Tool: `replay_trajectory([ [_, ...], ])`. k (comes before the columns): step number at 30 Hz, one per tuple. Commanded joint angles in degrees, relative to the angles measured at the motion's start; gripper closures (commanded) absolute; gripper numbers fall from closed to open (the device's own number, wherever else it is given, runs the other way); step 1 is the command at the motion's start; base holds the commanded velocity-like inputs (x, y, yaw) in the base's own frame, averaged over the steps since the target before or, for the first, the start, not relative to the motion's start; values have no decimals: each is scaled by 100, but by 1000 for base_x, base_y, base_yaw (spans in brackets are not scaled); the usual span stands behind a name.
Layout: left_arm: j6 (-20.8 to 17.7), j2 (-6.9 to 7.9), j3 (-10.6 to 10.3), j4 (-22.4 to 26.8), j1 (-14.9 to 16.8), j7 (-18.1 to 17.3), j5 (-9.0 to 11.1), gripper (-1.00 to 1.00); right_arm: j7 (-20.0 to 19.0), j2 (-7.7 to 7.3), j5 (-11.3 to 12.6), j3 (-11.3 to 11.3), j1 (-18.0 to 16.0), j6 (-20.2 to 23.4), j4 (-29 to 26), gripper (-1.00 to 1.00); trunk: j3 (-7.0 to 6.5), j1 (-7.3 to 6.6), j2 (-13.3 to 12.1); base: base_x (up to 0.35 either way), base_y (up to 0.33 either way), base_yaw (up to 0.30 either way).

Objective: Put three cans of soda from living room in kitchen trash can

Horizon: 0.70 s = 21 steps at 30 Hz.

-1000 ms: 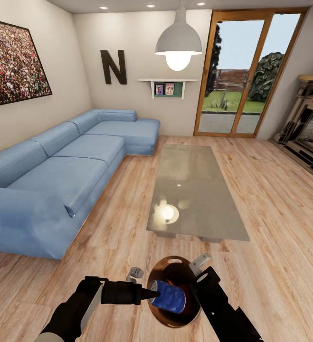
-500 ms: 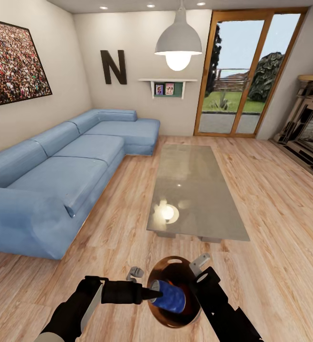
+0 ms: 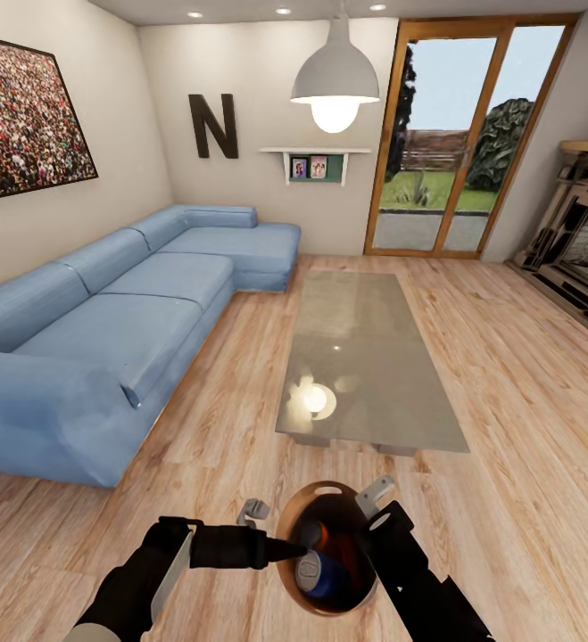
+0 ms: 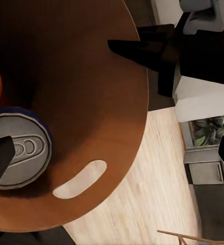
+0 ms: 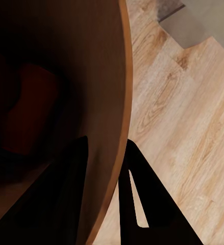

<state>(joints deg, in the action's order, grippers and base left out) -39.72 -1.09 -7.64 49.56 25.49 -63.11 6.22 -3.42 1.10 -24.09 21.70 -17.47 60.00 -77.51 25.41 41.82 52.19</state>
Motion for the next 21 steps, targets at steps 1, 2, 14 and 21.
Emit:
replay_trajectory([
  [1,-10,1,0,7,0,-3,4,-100,-11,0,11,1,-2,0,-1,100,-1,0,0,0,0,0],
  [2,-19,4,0,11,0,-5,10,-100,-14,0,13,-2,-2,0,-1,100,-1,0,0,0,0,0],
  [14,-130,330,51,201,0,-221,60,-100,-96,-11,91,-75,-2,0,-25,100,-1,0,0,0,0,0],
  [21,-325,987,120,641,0,-1252,111,-100,-328,-42,89,-373,-2,0,-28,100,-1,0,0,0,0,0],
])
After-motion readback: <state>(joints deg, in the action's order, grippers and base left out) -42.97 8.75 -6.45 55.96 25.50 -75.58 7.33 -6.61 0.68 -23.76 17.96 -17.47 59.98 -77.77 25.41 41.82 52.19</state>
